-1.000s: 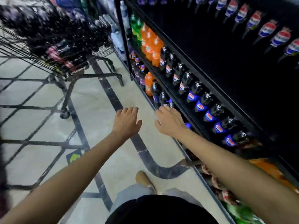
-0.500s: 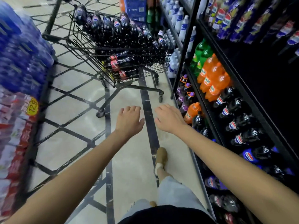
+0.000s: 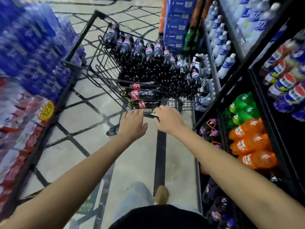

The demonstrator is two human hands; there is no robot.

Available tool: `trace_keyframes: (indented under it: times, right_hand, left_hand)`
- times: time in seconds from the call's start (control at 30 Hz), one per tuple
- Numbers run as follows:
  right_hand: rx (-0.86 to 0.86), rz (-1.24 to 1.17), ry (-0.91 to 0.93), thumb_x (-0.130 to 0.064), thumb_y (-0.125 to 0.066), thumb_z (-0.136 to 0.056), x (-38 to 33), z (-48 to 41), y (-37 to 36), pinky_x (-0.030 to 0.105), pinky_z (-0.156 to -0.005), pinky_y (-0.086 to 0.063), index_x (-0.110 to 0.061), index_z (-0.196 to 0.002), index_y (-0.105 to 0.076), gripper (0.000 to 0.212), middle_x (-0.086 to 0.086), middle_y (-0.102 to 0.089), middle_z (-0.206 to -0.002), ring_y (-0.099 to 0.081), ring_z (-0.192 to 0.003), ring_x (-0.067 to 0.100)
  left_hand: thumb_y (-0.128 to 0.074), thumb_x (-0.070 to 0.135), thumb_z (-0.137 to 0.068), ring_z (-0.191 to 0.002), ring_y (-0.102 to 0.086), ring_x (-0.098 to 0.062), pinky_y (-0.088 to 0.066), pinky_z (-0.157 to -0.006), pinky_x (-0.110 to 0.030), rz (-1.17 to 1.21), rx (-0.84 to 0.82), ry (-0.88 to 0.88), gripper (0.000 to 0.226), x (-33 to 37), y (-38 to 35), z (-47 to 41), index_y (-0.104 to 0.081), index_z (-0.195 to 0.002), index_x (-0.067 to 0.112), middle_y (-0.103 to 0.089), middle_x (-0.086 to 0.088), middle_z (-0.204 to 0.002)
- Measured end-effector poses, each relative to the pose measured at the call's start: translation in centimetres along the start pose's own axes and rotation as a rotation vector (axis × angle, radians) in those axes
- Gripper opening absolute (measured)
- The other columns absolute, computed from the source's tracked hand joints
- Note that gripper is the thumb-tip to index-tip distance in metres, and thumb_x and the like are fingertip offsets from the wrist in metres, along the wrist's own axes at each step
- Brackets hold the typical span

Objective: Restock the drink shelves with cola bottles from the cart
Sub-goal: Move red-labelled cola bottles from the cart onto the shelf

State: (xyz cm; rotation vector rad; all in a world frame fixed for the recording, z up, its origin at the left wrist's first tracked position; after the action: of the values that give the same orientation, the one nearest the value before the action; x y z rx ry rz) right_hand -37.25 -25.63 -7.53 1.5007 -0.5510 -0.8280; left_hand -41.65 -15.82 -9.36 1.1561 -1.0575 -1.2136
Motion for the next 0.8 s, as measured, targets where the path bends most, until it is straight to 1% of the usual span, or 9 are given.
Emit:
trace_keyframes:
  times: [0.17,0.3,0.37,0.57,0.63,0.73,0.8]
  right_hand:
    - [-0.040,0.039,0.066,-0.030,-0.044,-0.096,1.8,-8.8,0.2,0.038,-0.086,-0.042,-0.011,-0.118,-0.054,0.031,0.007,-0.057,-0.115,-0.050,-0.112,0.026]
    - [-0.052,0.076,0.089,-0.030,-0.045,-0.095,3.6,-16.1,0.0,0.037,-0.083,-0.044,-0.010,-0.118,-0.056,0.032,0.007,-0.058,-0.114,-0.052,-0.110,0.027]
    - [-0.082,0.075,0.074,-0.030,-0.045,-0.094,4.7,-19.5,-0.4,0.037,-0.081,-0.044,-0.010,-0.119,-0.056,0.034,0.007,-0.059,-0.114,-0.053,-0.110,0.027]
    - [-0.206,0.105,0.052,-0.031,-0.044,-0.097,7.9,-28.6,-3.0,0.035,-0.071,-0.040,-0.010,-0.116,-0.055,0.031,0.006,-0.057,-0.110,-0.054,-0.106,0.027]
    - [-0.241,0.096,0.047,-0.031,-0.044,-0.097,8.7,-31.1,-4.3,0.033,-0.069,-0.037,-0.010,-0.119,-0.054,0.032,0.007,-0.057,-0.113,-0.053,-0.107,0.027]
    - [-0.314,0.090,0.062,-0.032,-0.044,-0.098,9.0,-34.0,-6.5,0.035,-0.074,-0.040,-0.010,-0.127,-0.051,0.037,0.007,-0.055,-0.120,-0.051,-0.112,0.026]
    - [-0.368,0.090,0.083,-0.032,-0.044,-0.098,9.2,-35.7,-8.4,0.036,-0.078,-0.043,-0.010,-0.129,-0.050,0.039,0.008,-0.055,-0.122,-0.051,-0.112,0.027]
  left_hand:
    - [-0.046,0.038,-0.092,-0.110,-0.052,-0.029,-0.037,-0.092,-0.040,0.038,0.057,0.065,0.034,-3.0,1.4,-8.0,-0.051,-0.113,0.012,-0.058,-0.007,-0.115]
    - [-0.046,0.038,-0.089,-0.109,-0.054,-0.030,-0.036,-0.092,-0.040,0.005,0.064,0.061,0.037,-5.6,1.2,-15.3,-0.053,-0.113,0.011,-0.059,-0.008,-0.114]
    - [-0.044,0.039,-0.090,-0.110,-0.053,-0.030,-0.035,-0.093,-0.040,0.001,0.042,0.058,0.040,-7.1,0.7,-18.7,-0.053,-0.117,0.011,-0.058,-0.009,-0.116]
    - [-0.040,0.049,-0.095,-0.117,-0.050,-0.028,-0.034,-0.099,-0.041,-0.011,-0.069,0.058,0.047,-11.1,-1.2,-26.8,-0.051,-0.123,0.013,-0.056,-0.007,-0.124]
    - [-0.039,0.050,-0.096,-0.120,-0.048,-0.028,-0.033,-0.101,-0.042,0.008,-0.122,0.084,0.048,-12.6,-2.1,-28.8,-0.050,-0.125,0.014,-0.055,-0.007,-0.127]
    - [-0.037,0.051,-0.096,-0.123,-0.046,-0.029,-0.032,-0.103,-0.043,0.043,-0.207,0.134,0.051,-14.4,-3.8,-30.5,-0.051,-0.127,0.013,-0.054,-0.009,-0.130]
    - [-0.034,0.054,-0.096,-0.128,-0.043,-0.029,-0.031,-0.104,-0.044,0.043,-0.262,0.148,0.056,-15.2,-5.4,-31.3,-0.049,-0.130,0.013,-0.050,-0.011,-0.137]
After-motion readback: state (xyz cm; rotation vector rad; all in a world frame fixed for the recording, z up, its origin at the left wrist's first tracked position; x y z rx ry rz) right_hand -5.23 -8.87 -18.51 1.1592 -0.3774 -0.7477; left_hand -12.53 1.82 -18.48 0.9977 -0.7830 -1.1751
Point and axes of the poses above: each hand's wrist, its own z-axis away from the middle knuckle, its own y-axis out of the back of the hand, x = y × z, the point moved 9 cm from there along -z, towards the middle knuckle
